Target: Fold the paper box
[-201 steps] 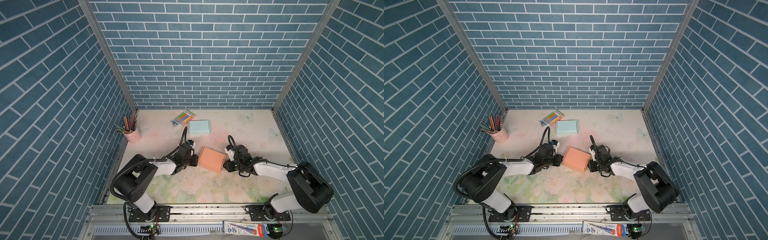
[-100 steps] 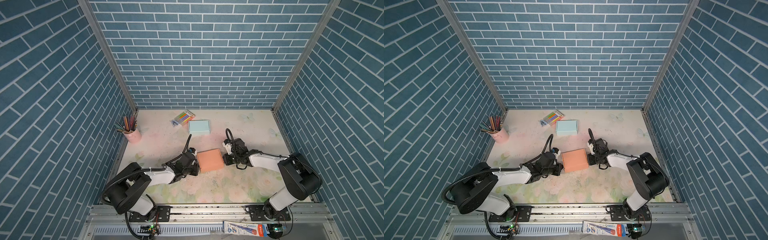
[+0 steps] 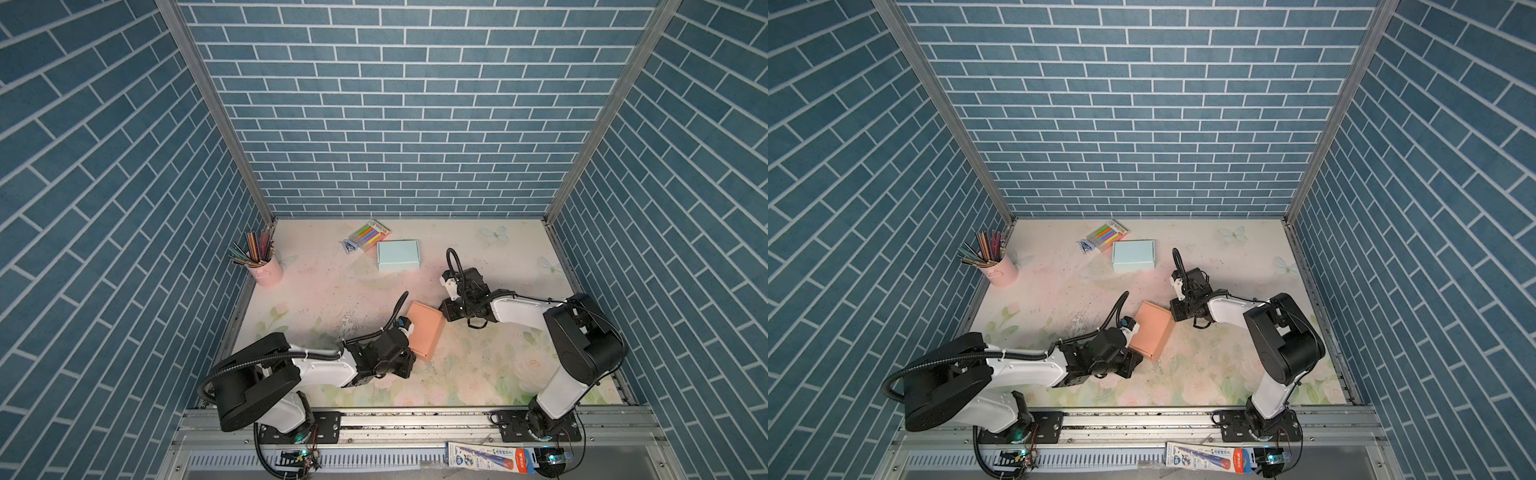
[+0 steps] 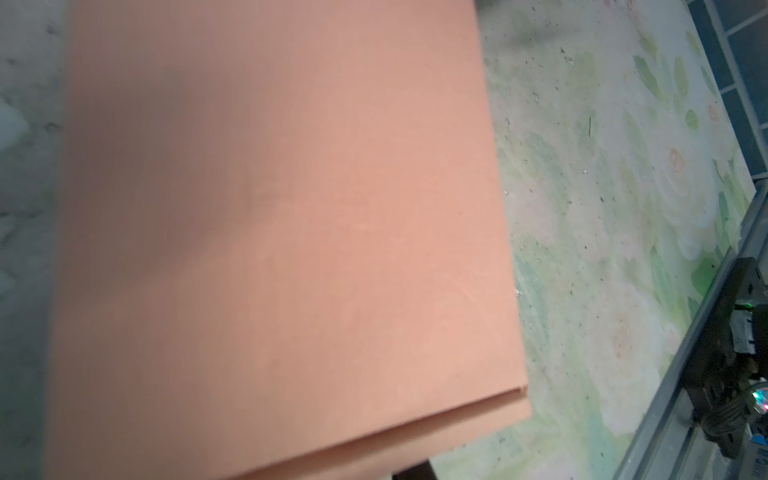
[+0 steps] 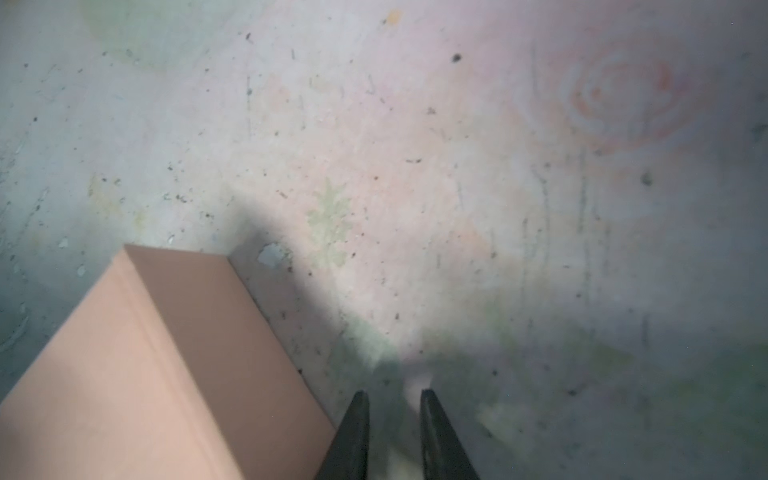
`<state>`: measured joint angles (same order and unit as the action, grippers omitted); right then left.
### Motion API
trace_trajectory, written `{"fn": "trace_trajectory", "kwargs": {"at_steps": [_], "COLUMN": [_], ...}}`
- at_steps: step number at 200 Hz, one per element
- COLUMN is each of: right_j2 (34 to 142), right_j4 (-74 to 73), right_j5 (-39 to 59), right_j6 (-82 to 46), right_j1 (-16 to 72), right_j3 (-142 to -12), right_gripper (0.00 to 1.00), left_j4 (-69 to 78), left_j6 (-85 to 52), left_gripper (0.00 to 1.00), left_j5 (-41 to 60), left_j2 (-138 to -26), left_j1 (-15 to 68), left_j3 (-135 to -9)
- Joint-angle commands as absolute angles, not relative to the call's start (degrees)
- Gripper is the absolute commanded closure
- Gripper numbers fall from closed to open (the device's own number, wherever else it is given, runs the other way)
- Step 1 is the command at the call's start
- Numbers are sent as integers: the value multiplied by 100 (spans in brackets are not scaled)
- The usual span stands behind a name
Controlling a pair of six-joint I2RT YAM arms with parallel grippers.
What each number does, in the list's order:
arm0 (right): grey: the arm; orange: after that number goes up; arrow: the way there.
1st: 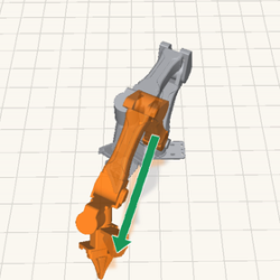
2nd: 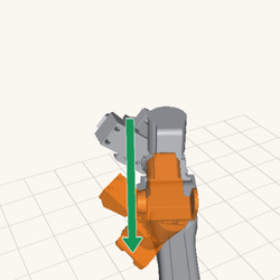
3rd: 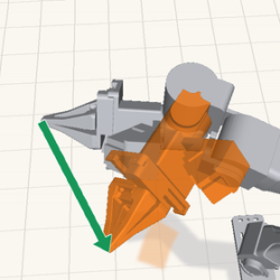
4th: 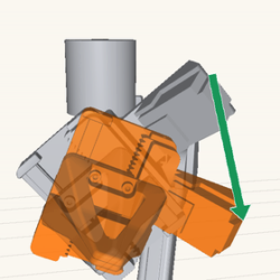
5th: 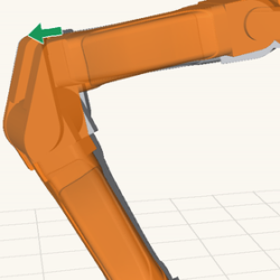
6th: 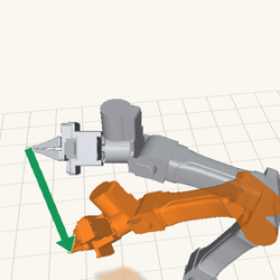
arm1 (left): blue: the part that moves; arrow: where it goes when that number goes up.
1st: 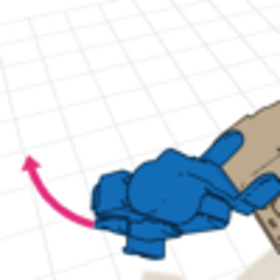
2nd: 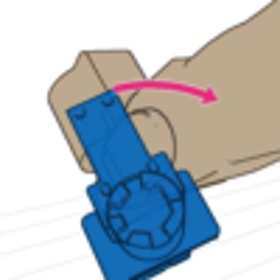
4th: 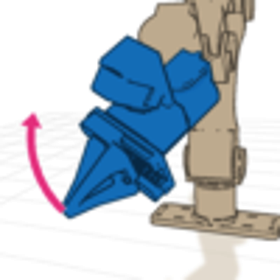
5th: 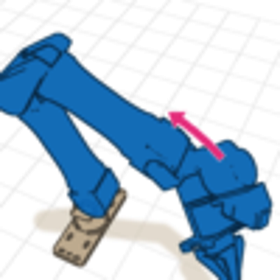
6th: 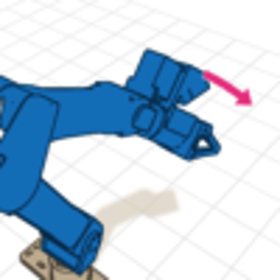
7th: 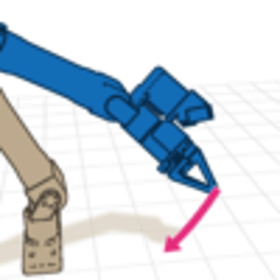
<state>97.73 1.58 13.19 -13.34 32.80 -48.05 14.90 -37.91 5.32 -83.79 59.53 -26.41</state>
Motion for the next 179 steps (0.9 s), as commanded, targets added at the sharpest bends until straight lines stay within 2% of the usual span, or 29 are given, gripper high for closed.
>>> {"fn": "trace_trajectory", "kwargs": {"at_steps": [1,19,48,107,148,179], "right_j2": [9848,9632,9118,7961,7890,8073], "right_j4": [522,577,794,807,541,295], "right_j5": [1735,1736,1669,1658,1626,1631], "right_j6": [-1156,-1101,-1087,-1648,-2098,-2184], "right_j1": [3055,2737,2698,3202,3743,3816], "right_j3": [-4805,-4692,-4536,-3581,-3370,-3337], "right_gripper": [71,69,68,70,70,70], "left_j4": [1037,782,545,302,-54,-2], "left_j6": [-3700,-3632,-3471,-3031,-2813,-2689], "left_gripper": [83,83,81,81,84,84], "left_j5": [580,621,918,1432,938,1048], "left_j2": [-8229,-7946,-7412,-6994,-7245,-7271], "left_j1": [5915,5844,5537,4326,4116,3649], "left_j3": [-2588,-2495,-2382,-2502,-3059,-3109]}}
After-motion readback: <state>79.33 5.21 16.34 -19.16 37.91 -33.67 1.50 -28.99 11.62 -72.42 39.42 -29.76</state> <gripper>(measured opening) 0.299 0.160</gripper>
